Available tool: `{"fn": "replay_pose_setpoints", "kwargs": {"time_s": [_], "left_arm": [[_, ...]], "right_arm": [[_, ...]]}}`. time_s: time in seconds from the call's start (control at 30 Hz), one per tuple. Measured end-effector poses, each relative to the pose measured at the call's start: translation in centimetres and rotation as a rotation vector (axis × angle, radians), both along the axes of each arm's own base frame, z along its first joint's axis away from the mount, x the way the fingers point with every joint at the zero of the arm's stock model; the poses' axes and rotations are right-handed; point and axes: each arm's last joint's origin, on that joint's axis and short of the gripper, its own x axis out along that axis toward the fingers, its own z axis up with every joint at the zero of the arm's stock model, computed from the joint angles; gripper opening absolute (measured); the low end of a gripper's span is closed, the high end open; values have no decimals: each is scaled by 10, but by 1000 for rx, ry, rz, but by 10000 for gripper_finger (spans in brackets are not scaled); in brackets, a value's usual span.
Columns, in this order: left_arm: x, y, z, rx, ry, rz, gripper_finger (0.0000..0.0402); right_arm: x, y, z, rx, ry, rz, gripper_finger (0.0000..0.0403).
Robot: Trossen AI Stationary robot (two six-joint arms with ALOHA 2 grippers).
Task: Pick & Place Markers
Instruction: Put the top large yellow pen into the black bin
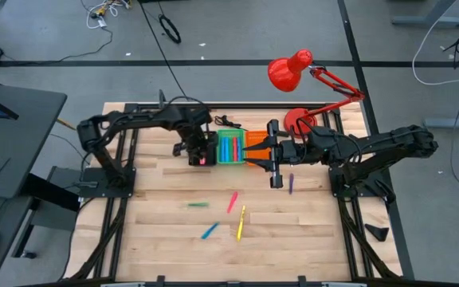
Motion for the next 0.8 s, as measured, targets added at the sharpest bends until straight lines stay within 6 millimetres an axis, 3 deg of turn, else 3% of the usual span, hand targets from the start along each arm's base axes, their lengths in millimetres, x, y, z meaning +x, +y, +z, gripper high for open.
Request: {"fn": "replay_pose_setpoints", "kwargs": {"time_s": [0.27,0.6,0.67,0.8], "left_arm": [[23,17,-12,-78,4,-46,31],[17,18,-17,-90,93,-95,32],[16,19,-17,-89,93,-97,51],[16,19,-17,-88,93,-97,125]], "right_arm": [[0,0,-1,-1,8,0,121],[1,0,-3,-3,31,0,121],[1,0,-3,-4,33,0,121],[1,0,-4,-5,41,0,121]]}}
